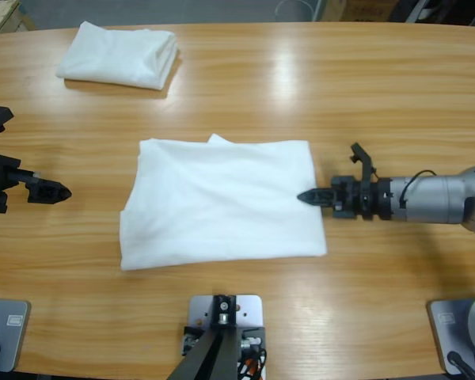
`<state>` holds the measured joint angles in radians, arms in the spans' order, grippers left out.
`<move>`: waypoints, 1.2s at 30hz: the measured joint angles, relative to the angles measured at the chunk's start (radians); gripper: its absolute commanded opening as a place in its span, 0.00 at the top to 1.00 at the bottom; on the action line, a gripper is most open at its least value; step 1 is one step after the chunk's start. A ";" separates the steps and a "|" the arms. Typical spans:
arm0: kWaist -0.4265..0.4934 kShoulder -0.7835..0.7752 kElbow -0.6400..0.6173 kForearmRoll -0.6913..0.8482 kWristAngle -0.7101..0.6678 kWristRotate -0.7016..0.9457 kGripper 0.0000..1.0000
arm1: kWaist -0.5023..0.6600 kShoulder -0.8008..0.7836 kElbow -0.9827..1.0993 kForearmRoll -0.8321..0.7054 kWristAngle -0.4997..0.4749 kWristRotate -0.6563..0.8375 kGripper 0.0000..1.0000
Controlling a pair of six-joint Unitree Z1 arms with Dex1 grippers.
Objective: Fold clothes
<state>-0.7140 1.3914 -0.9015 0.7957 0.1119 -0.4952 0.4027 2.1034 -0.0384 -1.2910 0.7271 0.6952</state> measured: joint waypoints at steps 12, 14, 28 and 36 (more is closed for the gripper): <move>0.000 -0.046 0.029 0.000 -0.001 0.000 0.00 | 0.067 -0.602 -0.336 1.313 -0.325 -0.055 1.00; 0.000 -0.055 0.036 0.000 -0.004 0.000 0.00 | 0.068 -0.651 -0.466 1.545 -0.372 -0.072 1.00; 0.000 -0.139 0.108 -0.040 -0.048 -0.084 0.00 | 0.064 -0.619 -0.950 2.145 -0.767 -0.176 1.00; 0.000 -0.139 0.144 -0.080 -0.097 -0.110 0.01 | 0.064 -0.595 -1.106 2.349 -1.021 -0.187 1.00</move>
<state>-0.7143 1.2523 -0.7577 0.7160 0.0150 -0.6051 0.4670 1.5086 -1.1447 1.0576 -0.2940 0.5084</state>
